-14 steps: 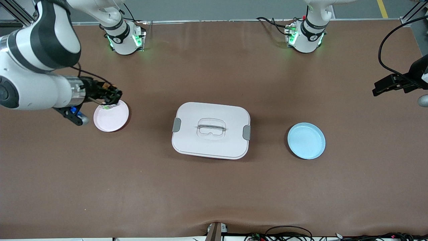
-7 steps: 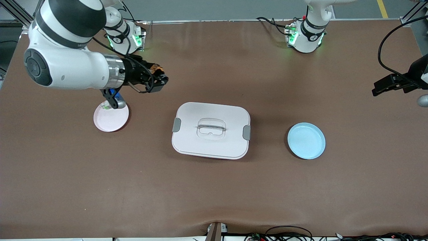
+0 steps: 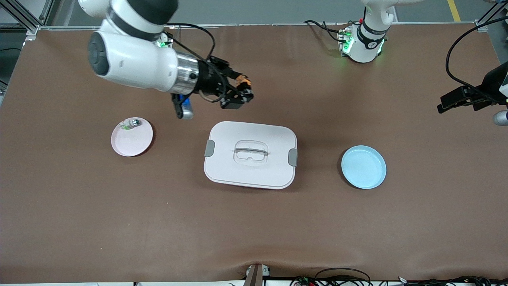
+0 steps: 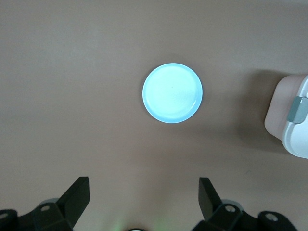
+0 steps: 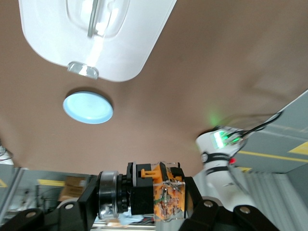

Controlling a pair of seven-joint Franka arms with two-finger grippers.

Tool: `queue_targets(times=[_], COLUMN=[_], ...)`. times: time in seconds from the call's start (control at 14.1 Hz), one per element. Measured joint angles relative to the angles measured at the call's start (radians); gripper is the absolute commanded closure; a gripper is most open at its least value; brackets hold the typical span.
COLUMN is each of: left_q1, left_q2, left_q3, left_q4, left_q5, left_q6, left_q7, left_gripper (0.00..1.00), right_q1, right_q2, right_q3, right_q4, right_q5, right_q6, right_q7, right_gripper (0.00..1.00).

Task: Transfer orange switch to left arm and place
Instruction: 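Carry the switch with the right gripper up over the white box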

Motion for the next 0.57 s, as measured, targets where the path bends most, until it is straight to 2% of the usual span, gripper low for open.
queue_targets(times=[0.28,0.57], left_q1=[0.000,-0.005], left_q2=[0.000,0.000], left_q3=[-0.001,-0.006], left_q4=[0.000,0.000], left_q5=[-0.008,-0.121], left_q6=[0.000,0.000], left_q7=[0.000,0.001], left_gripper=[0.00,0.00], right_q1=[0.084,0.106], right_q2=[0.051,0.075], right_q3=[-0.001,-0.001], right_q4=[0.001,0.003], right_q5=[0.001,0.001], right_q6=[0.165,0.195], right_q7=[0.078,0.091], right_gripper=[0.86,0.86])
